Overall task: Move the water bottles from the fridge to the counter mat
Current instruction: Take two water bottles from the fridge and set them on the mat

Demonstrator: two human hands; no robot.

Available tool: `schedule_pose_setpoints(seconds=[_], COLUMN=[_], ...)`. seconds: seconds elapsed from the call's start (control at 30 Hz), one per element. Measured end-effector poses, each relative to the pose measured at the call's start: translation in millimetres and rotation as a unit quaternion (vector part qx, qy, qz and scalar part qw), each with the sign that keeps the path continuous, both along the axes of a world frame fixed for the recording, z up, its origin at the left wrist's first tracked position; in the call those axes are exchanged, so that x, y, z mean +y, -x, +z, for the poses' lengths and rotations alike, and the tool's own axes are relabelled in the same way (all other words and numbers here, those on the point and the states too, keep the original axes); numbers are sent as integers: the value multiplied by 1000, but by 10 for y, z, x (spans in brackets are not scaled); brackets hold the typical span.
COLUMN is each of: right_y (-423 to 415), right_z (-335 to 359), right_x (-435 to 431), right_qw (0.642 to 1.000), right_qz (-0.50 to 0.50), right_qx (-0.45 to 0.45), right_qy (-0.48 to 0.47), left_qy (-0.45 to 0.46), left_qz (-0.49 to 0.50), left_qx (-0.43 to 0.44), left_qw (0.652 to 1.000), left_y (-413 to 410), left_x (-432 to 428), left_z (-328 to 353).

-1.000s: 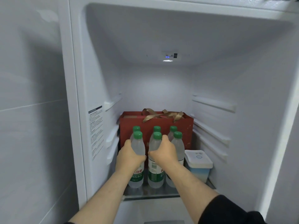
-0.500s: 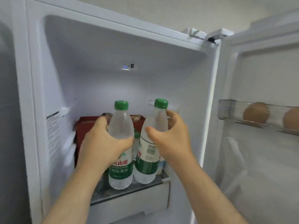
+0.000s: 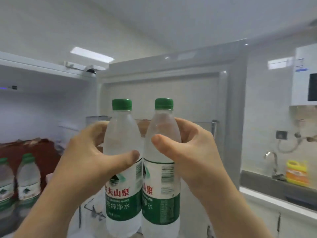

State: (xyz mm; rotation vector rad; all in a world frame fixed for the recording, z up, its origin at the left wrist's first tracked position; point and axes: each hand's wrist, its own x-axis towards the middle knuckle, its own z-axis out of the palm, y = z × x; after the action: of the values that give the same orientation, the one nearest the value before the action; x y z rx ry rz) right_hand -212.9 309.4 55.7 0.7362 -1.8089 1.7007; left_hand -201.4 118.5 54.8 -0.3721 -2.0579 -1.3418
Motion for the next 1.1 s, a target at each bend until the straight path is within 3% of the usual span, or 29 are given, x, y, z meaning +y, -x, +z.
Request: schedule_pose_setpoints(seconds=[0.4,0.63,0.87,1.1], right_y=[-1535,-2155,-2170,-1571], right_z=[101,-25,-343,-716], right_x=[2719,4118,5288,6560], right_qw=[974,919,855,790], right_qz=[-225,-393,-511,-594], right_qx=[1,-31,-88,-151], right_qy=[-20,-14,-6,-8], left_qy=[-28,2,15,25], left_qz=[-256,-384,-461,-500], left_qx=[7,-2,-40,-80], left_qw=[966,923,886,862], left_y=[-675,-744,-512,190], left_x=[2786,4559,6066,7660], left_z=[61,-105,-410,-814])
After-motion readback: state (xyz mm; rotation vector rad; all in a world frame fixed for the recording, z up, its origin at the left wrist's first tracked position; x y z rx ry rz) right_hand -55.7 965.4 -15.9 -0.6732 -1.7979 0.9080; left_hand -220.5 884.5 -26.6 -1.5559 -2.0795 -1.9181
